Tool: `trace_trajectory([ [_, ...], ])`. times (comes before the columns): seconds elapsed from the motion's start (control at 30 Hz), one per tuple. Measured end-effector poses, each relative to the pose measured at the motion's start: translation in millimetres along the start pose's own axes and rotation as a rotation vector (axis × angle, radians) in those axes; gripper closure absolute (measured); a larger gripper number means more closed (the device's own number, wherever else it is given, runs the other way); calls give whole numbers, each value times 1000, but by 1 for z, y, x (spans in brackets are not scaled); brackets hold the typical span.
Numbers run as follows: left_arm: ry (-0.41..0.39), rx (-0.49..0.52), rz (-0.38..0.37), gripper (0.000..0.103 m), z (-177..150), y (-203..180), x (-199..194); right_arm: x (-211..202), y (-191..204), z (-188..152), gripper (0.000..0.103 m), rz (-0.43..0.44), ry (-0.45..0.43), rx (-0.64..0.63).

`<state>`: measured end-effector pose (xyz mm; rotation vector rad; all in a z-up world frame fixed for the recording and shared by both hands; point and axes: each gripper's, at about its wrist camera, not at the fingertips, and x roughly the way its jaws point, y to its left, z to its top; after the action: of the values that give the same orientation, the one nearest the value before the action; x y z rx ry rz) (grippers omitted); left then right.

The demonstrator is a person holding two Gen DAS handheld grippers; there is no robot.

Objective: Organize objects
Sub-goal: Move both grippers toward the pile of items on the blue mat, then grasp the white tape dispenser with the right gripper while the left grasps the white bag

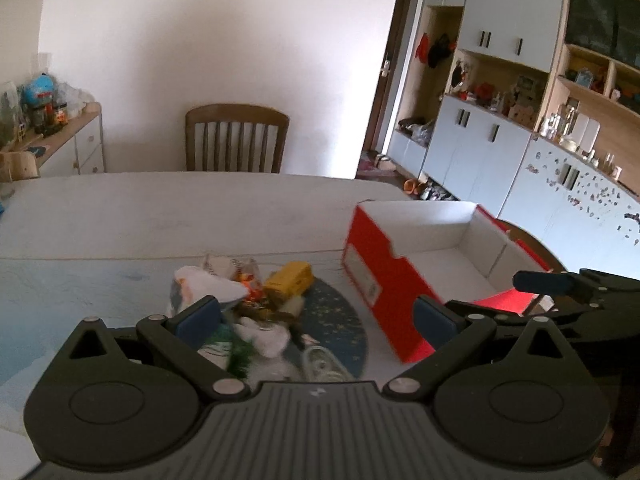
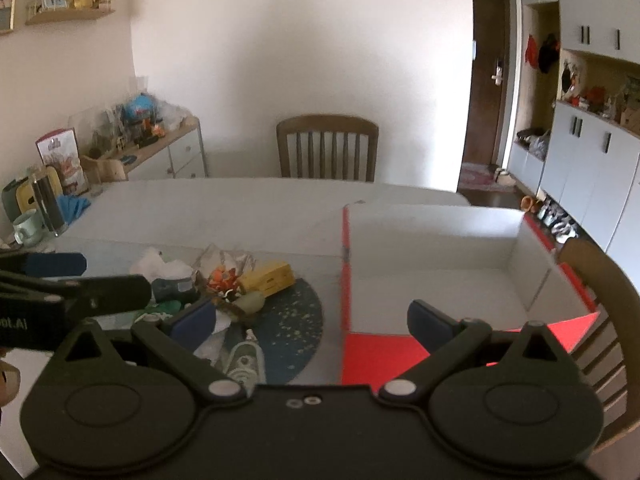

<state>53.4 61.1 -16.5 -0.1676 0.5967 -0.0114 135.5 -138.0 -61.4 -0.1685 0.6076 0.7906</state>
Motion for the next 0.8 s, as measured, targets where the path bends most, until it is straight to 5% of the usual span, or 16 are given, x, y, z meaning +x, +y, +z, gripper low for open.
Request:
trace_trajectory([
  [0.43, 45, 57, 131, 0, 5, 61, 61, 64, 36, -16, 4, 4, 141, -78],
  [0.8, 68, 96, 137, 1, -4, 78, 99, 108, 50, -43, 14, 21, 299, -131],
])
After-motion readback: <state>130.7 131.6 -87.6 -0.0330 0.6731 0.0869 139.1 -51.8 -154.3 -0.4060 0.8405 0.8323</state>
